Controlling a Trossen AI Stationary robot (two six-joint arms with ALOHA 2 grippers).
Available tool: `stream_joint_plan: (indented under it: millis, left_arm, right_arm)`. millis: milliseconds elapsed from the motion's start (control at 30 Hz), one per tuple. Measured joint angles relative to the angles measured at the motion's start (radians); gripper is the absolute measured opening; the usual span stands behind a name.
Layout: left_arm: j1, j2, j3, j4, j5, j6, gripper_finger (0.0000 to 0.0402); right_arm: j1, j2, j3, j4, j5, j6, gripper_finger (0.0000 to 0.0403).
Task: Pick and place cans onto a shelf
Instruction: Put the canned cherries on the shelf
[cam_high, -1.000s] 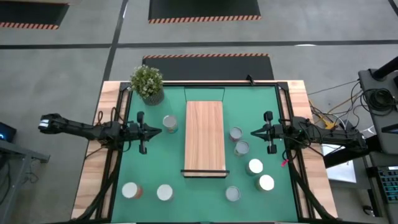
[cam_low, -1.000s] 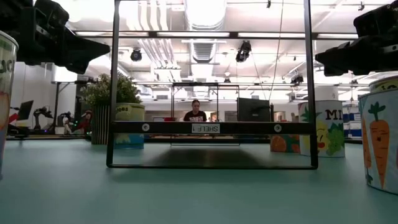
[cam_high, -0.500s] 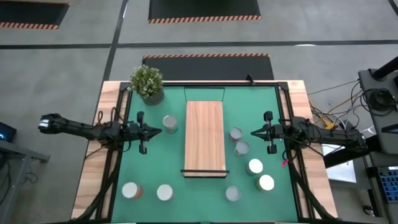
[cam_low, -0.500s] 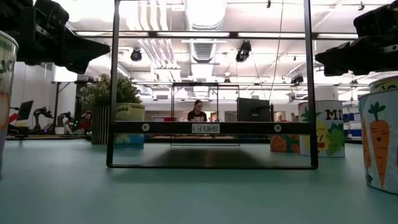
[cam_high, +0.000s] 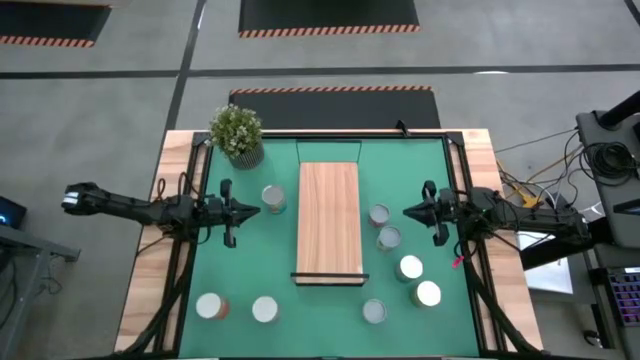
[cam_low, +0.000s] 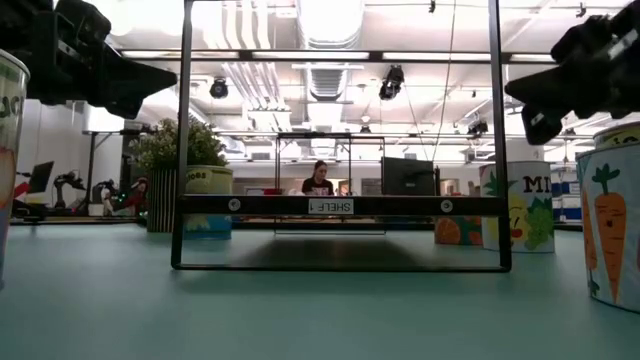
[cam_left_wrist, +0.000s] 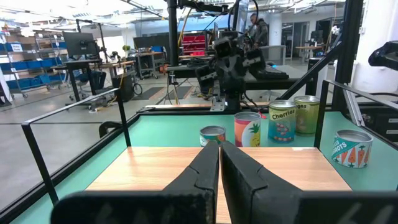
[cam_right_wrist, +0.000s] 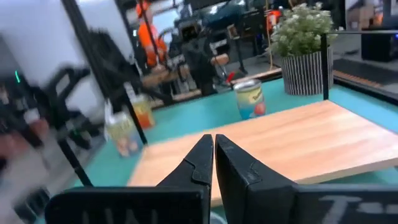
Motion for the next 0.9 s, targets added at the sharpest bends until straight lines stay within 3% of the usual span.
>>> stream_joint_plan:
  millis: [200,367,533,700,900]
  left_arm:
    - [0.0,0.0,-0.001,0.164,0.001,-0.02,0.0]
    - [-0.001,0.001,0.0,0.32,0.019,-0.268,0.0]
    - [0.001,0.001,0.0,0.459,-0.046,-0.279,0.0]
    - [0.0,0.027,0.041,0.476,-0.041,-0.261,0.0]
    - [0.0,0.14,0.147,0.471,0.045,-0.237,0.0]
  right_arm:
    - [0.0,0.0,0.0,0.023,0.001,0.093,0.0009]
    - [0.0,0.0,0.0,0.028,0.091,0.087,0.0009]
    - [0.0,0.001,0.0,0.084,0.259,0.087,0.0009]
    - [0.0,0.015,0.0,0.177,0.261,0.066,0.0009]
    - [0.0,0.063,0.041,0.226,0.259,0.05,0.0009]
